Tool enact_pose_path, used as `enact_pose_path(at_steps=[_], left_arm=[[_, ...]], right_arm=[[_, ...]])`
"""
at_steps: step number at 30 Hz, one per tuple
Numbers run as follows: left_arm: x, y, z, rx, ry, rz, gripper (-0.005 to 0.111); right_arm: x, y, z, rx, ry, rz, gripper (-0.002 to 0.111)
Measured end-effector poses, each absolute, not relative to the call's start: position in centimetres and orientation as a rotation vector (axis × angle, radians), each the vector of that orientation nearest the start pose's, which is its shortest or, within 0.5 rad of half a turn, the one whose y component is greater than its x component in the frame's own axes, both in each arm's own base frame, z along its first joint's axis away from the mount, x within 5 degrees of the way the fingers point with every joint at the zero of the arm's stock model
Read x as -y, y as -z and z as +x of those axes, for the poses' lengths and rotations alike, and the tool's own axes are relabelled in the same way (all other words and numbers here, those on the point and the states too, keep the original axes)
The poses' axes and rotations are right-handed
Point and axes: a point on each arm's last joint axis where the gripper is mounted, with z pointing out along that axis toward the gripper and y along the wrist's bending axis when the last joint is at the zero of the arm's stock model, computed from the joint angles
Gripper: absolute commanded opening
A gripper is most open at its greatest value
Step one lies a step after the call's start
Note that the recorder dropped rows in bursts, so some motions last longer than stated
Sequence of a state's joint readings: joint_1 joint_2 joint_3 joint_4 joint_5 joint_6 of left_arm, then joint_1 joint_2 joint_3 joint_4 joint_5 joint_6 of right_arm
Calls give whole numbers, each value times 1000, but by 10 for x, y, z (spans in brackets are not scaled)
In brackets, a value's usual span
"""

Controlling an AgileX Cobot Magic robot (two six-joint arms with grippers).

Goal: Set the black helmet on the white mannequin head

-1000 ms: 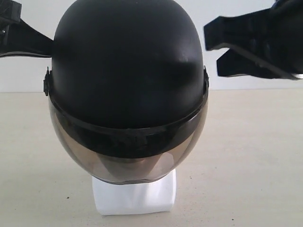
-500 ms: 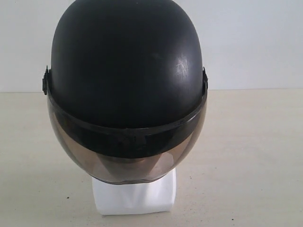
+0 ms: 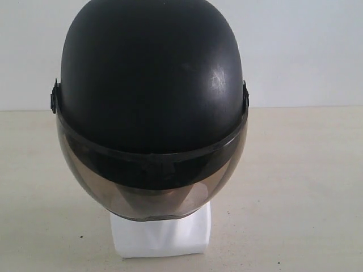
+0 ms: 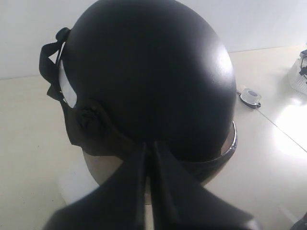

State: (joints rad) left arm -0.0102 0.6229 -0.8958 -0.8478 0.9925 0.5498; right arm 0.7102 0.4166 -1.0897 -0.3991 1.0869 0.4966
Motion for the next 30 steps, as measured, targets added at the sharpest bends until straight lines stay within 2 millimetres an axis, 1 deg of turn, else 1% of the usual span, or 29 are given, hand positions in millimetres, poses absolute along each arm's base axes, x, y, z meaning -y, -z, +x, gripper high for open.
enact_pose_path(at_steps=[27,30], left_arm=[[58,-398,84,-1914,685,438,4],[58,-400,81,-1901,679,436,4]], right_arm=[[22,-437,23,-1850,-383,-132,0],[22,-437,23,-1850,-383,-132,0]])
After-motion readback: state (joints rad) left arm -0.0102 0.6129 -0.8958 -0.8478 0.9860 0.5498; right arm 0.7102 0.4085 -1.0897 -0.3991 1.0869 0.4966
